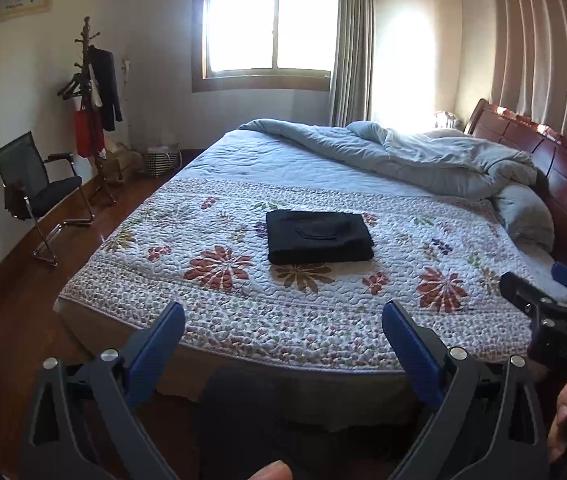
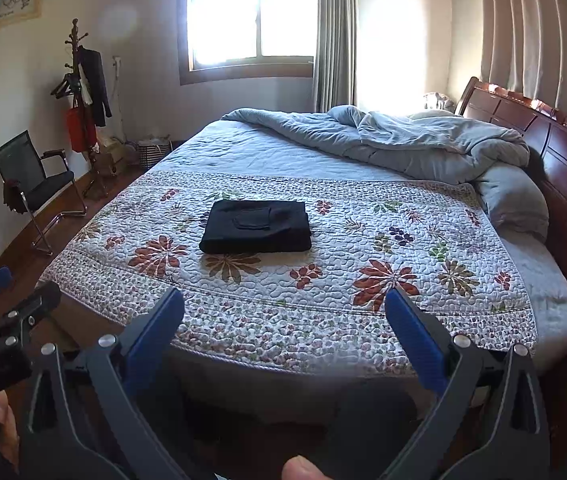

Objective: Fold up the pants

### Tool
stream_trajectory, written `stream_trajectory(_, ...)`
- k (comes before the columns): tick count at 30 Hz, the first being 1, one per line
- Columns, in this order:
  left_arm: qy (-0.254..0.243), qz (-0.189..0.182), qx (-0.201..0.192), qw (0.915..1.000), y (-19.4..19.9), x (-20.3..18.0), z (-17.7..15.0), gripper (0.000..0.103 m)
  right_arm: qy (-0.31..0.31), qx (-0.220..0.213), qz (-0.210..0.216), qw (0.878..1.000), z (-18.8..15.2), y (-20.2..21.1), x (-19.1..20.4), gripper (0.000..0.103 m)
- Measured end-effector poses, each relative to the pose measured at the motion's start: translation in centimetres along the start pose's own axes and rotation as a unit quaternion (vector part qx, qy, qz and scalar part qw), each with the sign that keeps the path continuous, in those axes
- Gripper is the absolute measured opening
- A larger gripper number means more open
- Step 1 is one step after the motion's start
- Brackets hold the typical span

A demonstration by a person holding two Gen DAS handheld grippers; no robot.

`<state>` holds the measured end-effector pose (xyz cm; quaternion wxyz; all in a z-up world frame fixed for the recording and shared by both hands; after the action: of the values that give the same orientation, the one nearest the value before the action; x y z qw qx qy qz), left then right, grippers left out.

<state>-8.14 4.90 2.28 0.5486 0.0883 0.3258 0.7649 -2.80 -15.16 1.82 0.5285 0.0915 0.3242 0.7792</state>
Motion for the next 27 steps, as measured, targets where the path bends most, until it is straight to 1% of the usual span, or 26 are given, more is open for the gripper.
stream_trajectory(4, 0.012, -0.014, -0.009, 0.9998, -0.2, 0.0, 0.9, 0.099, 0.004, 0.0, 0.005, 1.0, 0.5, -0.6, 0.1, 0.1)
stream_trajectory(7, 0.023, -0.016, 0.008, 0.9996, -1.4, 0.4, 1.2, 0.099, 0.008, 0.003, 0.009, 1.0, 0.8, -1.3, 0.2, 0.1)
stream_trajectory(8, 0.023, -0.012, 0.006, 0.9996, -1.6, 0.6, 1.2, 0.099, 0.009, 0.004, 0.011, 1.0, 0.9, -1.5, 0.3, 0.1)
stream_trajectory(11, 0.014, 0.024, 0.0, 0.9996, -2.3, 1.2, 1.5, 0.099, 0.012, 0.009, 0.017, 1.0, 0.9, -2.1, 0.6, 0.1)
stream_trajectory(16, 0.032, 0.018, 0.015, 0.9992, -3.2, 1.7, 1.8, 0.099, 0.02, 0.014, 0.022, 0.999, 1.2, -2.9, 0.9, 0.1)
stream_trajectory(18, 0.038, 0.024, 0.018, 0.9988, -3.4, 1.9, 1.8, 0.099, 0.022, 0.015, 0.022, 0.999, 1.4, -3.0, 1.0, 0.1)
stream_trajectory(22, 0.045, 0.013, 0.022, 0.9987, -3.6, 2.0, 1.8, 0.099, 0.023, 0.015, 0.024, 0.999, 1.7, -3.3, 1.2, 0.1)
stream_trajectory(26, 0.038, 0.031, 0.019, 0.9986, -3.9, 2.2, 2.0, 0.099, 0.028, 0.018, 0.027, 0.999, 1.8, -3.9, 1.6, 0.1)
stream_trajectory(27, 0.037, 0.029, 0.021, 0.9987, -4.1, 2.2, 2.0, 0.099, 0.028, 0.019, 0.027, 0.999, 1.8, -4.1, 1.7, 0.1)
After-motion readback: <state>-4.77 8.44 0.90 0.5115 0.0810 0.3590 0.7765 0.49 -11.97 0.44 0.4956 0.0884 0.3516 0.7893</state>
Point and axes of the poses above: each gripper's, at about its wrist camera, not at the fingertips, and y roughly against the way its jaws point, x to its left, z to its top, the point moved 6 cm from there along -y, roughly the way its jaws point, and after that the axes turned 14 degrees about y, right-handed, at the moved point
